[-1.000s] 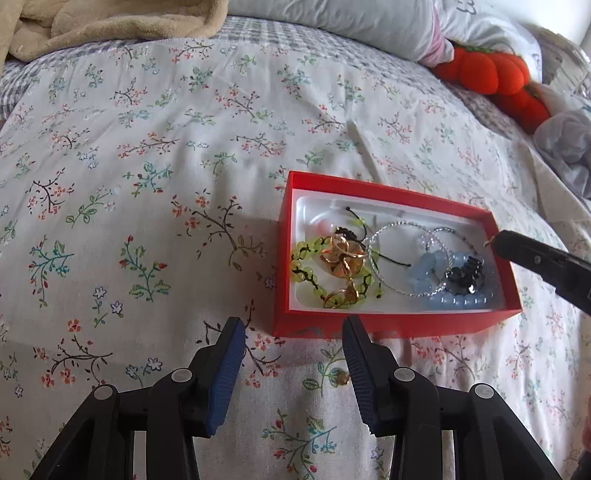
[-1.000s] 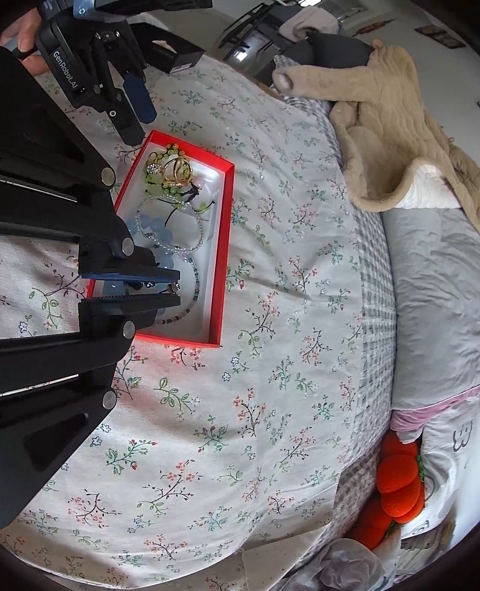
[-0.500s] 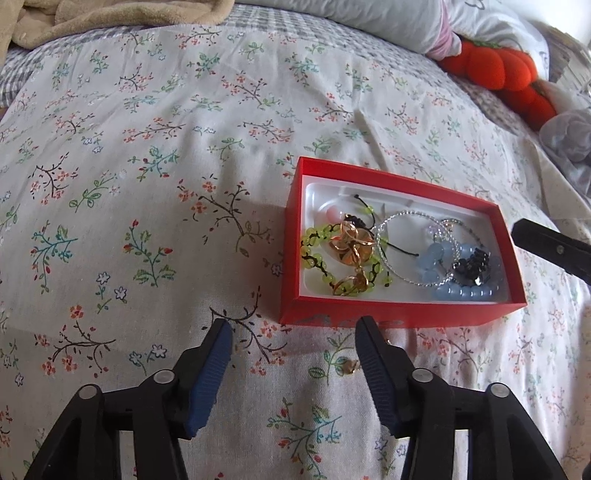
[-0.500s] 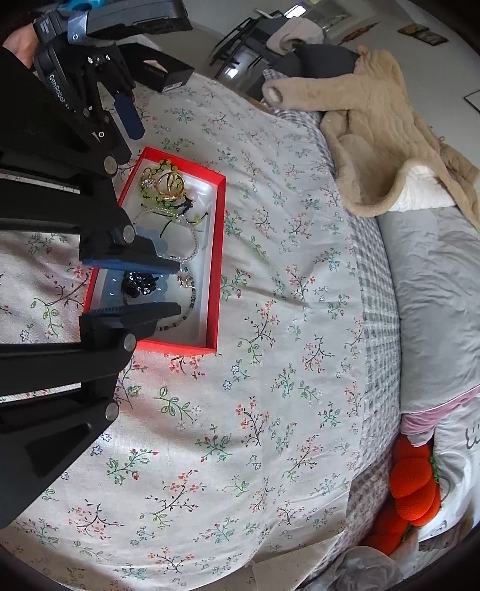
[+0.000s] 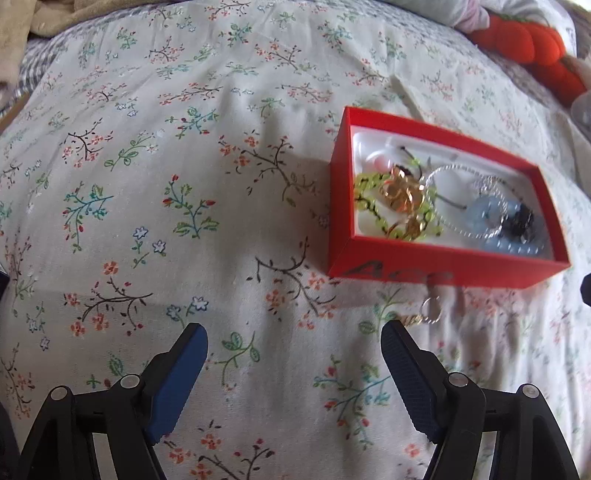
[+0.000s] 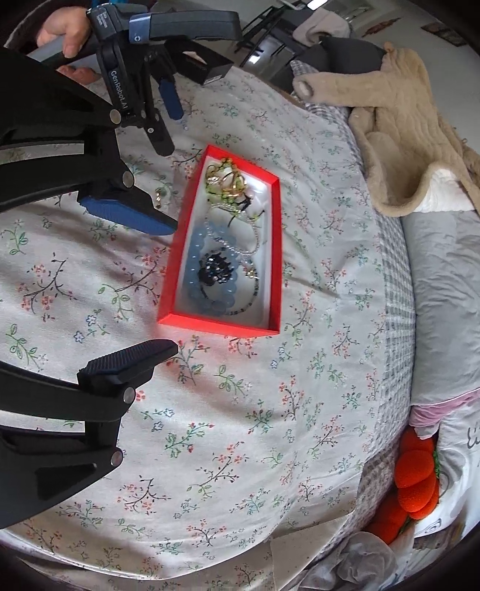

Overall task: Organize jewelry
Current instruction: 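Grasp the gold charm earring on the bedspread with the left gripper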

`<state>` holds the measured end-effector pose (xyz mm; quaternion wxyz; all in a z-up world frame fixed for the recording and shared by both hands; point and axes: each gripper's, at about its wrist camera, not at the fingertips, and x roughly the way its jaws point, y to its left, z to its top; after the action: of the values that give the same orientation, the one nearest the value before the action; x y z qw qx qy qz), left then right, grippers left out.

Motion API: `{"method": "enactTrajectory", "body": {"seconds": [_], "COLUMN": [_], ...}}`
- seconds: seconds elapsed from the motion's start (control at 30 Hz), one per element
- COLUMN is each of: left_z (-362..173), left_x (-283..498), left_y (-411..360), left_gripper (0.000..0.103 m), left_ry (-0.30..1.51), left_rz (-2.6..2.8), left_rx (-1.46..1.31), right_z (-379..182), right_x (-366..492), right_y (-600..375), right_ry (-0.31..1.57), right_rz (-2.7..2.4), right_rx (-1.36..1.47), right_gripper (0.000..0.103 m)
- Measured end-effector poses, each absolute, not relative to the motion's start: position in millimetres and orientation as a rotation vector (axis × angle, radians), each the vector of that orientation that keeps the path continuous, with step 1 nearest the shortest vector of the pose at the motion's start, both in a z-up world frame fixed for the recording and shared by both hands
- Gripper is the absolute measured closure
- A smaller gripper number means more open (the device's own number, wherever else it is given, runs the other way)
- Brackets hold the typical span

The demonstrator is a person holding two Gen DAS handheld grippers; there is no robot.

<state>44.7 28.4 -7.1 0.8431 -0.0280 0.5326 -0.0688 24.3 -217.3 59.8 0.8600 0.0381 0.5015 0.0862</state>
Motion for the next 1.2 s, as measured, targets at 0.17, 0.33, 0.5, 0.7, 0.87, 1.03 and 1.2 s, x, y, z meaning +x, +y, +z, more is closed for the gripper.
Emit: {"method": "enactTrajectory", "body": {"seconds": [0.17,0.33,0.5,0.7,0.87,1.03,1.2], "left_z": [-16.1,-19.5,-18.8,-26.5,-30.2,-31.9,-33.9], "left_x": [39.7,35.9,33.9,34.6,39.4,40.9,43.4], "left_y": [25.4,17.8,2.3,-16.7,-22.4,-28.6,-35.0], "left_gripper": [0.022,0.022,0.028,0.058,0.071,0.084,0.093], "left_ry": [1.119,1.084,1.039,1.059,1.066,1.074,1.073], "left_rz": [-0.157,-0.208,-0.39,-0.508,-0.514,-0.53,-0.52], "left_rx": [0.006,0.04,0.016,0.025,0.049,0.053,0.079], "right_z": [52.1,42.4,34.9,33.1,30.0,28.0,26.3], "right_x": [12.7,7.3,6.5,8.8,11.1,13.3,14.6], "right_y": [-211.4,-210.9,-214.6,-219.6,-221.8,-223.4,-223.5], "right_ry": [1.076,1.099,1.118,1.122,1.132,1.137,1.142], "right_rz": [0.181,0.172,0.156,0.153,0.158,0.155,0.156], "right_rx": [0.001,-0.056,-0.087,-0.079,-0.077,-0.071,-0.063], "right_gripper": [0.041,0.041,0.041,0.041,0.041,0.041,0.041]}}
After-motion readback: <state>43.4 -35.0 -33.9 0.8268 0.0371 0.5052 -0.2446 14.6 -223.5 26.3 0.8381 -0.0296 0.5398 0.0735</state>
